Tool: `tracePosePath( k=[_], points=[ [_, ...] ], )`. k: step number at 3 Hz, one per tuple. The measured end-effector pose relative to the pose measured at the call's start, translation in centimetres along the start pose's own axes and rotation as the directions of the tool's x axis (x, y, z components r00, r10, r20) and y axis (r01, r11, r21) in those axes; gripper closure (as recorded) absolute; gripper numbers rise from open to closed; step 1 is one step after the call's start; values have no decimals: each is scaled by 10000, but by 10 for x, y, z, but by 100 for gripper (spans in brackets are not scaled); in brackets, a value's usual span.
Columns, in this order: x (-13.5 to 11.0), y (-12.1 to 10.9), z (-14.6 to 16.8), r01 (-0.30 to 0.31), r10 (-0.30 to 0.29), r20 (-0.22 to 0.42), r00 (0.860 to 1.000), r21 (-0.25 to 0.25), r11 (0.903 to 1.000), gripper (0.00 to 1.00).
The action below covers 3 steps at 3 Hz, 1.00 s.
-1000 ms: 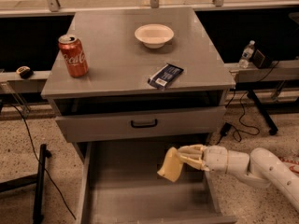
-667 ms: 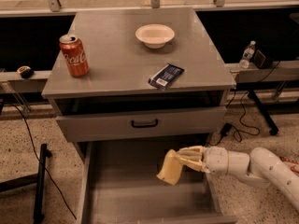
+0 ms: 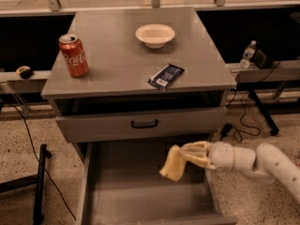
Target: Pick sponge from middle drawer and place on counter
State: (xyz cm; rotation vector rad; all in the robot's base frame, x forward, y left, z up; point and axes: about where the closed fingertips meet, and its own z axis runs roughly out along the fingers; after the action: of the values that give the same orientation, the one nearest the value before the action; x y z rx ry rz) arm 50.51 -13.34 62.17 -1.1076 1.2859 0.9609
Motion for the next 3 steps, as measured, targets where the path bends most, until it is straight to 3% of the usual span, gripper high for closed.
tracePosePath(
  k=[1, 2, 3],
  points=[
    [-65, -5, -13, 921, -907, 540, 9944, -229, 9955, 100],
    [-165, -13, -29, 2405, -2393, 330, 9704, -384, 9699, 100],
    [-230, -23, -39, 3124, -3136, -266, 9492, -413, 9491, 100]
  ],
)
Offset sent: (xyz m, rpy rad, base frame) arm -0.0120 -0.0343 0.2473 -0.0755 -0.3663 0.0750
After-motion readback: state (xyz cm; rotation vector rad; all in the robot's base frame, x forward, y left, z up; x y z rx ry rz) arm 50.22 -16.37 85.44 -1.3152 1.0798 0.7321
